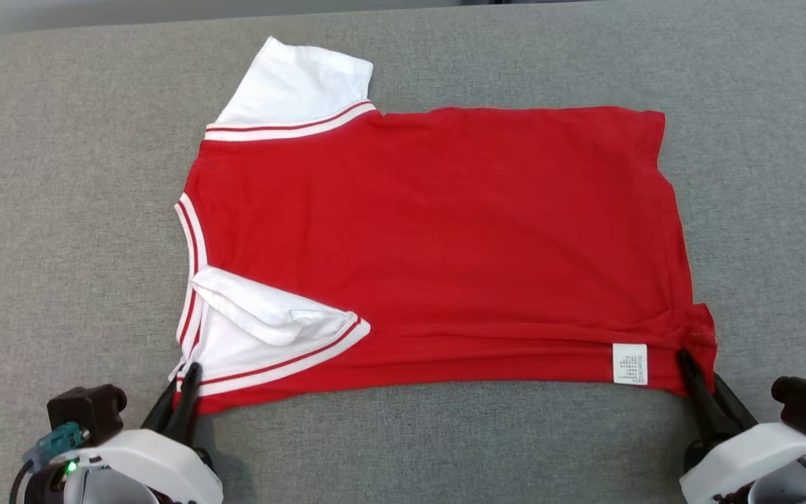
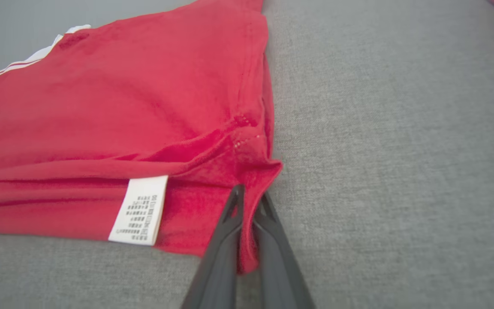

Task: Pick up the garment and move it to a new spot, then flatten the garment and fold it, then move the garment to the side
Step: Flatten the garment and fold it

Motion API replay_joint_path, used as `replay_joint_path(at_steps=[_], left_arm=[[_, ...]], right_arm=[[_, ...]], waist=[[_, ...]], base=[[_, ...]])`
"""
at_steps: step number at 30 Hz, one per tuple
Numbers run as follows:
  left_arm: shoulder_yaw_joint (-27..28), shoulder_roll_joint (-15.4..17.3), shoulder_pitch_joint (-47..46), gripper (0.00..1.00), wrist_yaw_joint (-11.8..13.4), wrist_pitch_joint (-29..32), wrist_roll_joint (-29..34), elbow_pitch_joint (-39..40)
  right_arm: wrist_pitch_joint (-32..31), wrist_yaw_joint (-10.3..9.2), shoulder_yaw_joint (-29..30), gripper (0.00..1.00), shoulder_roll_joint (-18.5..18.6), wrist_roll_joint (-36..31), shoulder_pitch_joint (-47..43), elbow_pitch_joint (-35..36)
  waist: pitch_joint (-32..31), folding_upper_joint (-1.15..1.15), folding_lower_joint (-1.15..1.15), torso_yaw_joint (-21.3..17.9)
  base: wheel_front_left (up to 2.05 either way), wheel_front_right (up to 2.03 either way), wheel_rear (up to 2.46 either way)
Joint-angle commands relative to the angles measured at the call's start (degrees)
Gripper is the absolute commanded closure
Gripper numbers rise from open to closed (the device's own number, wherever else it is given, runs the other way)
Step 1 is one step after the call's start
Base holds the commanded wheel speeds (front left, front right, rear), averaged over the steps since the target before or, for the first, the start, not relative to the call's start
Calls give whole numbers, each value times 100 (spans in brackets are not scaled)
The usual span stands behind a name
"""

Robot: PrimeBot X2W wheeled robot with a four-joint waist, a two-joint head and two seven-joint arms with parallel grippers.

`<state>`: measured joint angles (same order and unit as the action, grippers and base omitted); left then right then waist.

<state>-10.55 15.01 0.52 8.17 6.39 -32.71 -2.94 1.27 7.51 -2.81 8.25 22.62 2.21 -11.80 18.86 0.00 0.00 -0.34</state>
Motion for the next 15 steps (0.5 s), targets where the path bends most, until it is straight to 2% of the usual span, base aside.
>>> replay_joint_path(at_steps=[1, 3, 4, 5, 6, 11, 15], left_arm=[[18, 43, 86, 100, 54, 39, -5, 89], [0, 28, 140, 100, 72, 88, -36, 302], [-19, 19, 155, 95, 77, 89, -32, 363], [-24, 1, 130, 50, 74, 39, -19, 417], [-5, -14, 74, 0, 81, -41, 11, 473], [124, -52, -152, 0, 166, -546, 192, 620], [212, -29, -405, 0, 219, -1106, 462, 753]], right_arm=[[-65, -3, 50, 100, 27, -31, -96, 82], [-148, -3, 95, 100, -26, -58, -171, 249], [-177, -3, 128, 100, -44, -77, -197, 298], [-185, -3, 170, 51, -74, -100, -203, 328], [-147, -3, 225, 0, -109, -125, -179, 373], [200, -3, 571, 0, -224, -376, -2, 678], [599, -3, 812, 0, -311, -671, 165, 1201]], waist=[[13, 0, 0, 3], [37, 0, 0, 1], [48, 0, 0, 3], [55, 0, 0, 3], [56, 0, 0, 2], [41, 0, 0, -12], [-18, 0, 0, -59]], base=[[0, 0, 0], [0, 0, 0], [0, 0, 0], [0, 0, 0], [0, 0, 0], [0, 0, 0], [0, 0, 0]])
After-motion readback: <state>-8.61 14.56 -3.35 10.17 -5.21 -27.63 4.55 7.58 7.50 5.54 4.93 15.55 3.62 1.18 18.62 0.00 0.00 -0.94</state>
